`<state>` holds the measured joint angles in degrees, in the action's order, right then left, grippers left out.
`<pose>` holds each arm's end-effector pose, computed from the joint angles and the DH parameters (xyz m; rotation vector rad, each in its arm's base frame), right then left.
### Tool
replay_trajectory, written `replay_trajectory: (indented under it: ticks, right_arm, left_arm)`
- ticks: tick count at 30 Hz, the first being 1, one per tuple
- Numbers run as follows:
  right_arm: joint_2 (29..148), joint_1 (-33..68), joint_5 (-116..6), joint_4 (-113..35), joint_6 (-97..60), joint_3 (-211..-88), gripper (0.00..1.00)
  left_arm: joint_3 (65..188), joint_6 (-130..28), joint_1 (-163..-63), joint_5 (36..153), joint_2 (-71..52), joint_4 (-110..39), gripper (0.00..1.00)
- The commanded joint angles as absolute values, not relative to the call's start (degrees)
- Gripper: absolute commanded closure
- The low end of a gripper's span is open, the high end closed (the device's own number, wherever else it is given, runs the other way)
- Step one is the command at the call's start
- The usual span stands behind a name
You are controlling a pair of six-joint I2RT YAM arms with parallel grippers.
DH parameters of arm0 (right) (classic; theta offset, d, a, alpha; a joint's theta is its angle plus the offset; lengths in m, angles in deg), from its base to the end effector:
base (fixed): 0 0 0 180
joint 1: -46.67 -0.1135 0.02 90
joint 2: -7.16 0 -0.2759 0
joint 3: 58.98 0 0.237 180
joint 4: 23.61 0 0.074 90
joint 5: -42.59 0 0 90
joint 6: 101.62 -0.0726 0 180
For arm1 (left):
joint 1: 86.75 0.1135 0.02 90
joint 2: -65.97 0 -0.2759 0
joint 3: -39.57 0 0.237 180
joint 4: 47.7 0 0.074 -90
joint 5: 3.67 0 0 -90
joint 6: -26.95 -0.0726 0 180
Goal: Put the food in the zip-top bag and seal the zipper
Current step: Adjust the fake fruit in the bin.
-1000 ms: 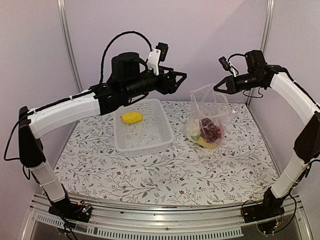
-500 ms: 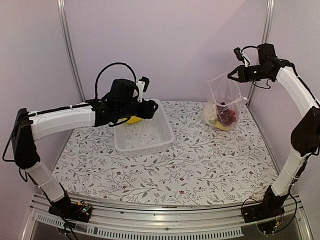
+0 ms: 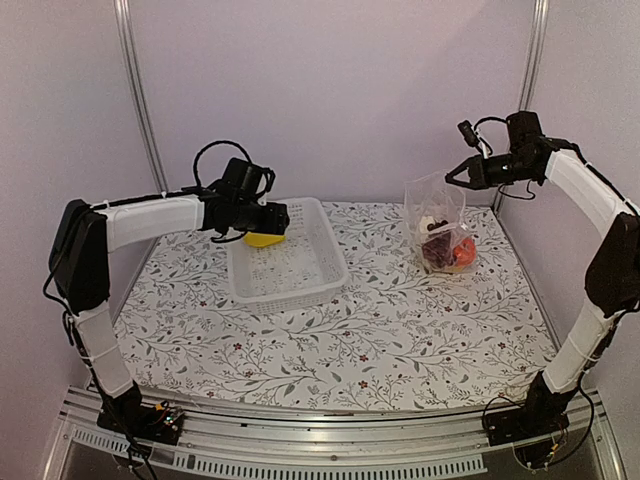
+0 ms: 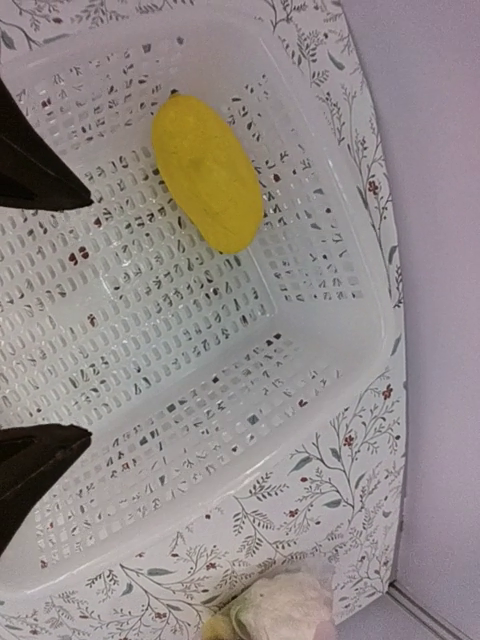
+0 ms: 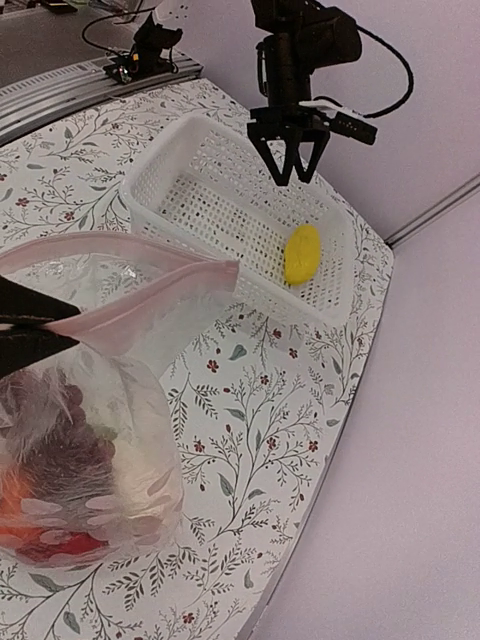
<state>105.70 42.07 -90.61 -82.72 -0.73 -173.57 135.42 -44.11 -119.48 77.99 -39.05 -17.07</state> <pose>0.3763 0.0801 0.3652 -0.6619 2.0993 0.8059 0.3737 -0.2277 0.2489 0.1960 2.2677 -0.3151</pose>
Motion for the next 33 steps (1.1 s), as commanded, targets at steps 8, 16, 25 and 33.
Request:
replay_trajectory:
  ticks: [8,16,25,33]
  right_arm:
    - [101.1,41.6,-94.4,-80.5,0.6,-170.4,1.00]
    - [100.2,41.6,-94.4,-80.7,0.7,-169.6,1.00]
    - [99.3,41.7,-94.5,-80.4,0.9,-168.0,1.00]
    - [99.2,41.6,-95.0,-80.1,0.5,-167.5,1.00]
  left_arm:
    - [151.1,-52.7,-113.1,78.4,-52.4,-11.0,0.24]
    - [160.8,-56.5,-111.8,75.3,-61.0,-7.2,0.23]
    - [163.5,-61.1,-111.7,71.0,-66.2,-6.7,0.22]
    - [163.4,-67.2,-111.8,68.0,-69.3,-6.8,0.21]
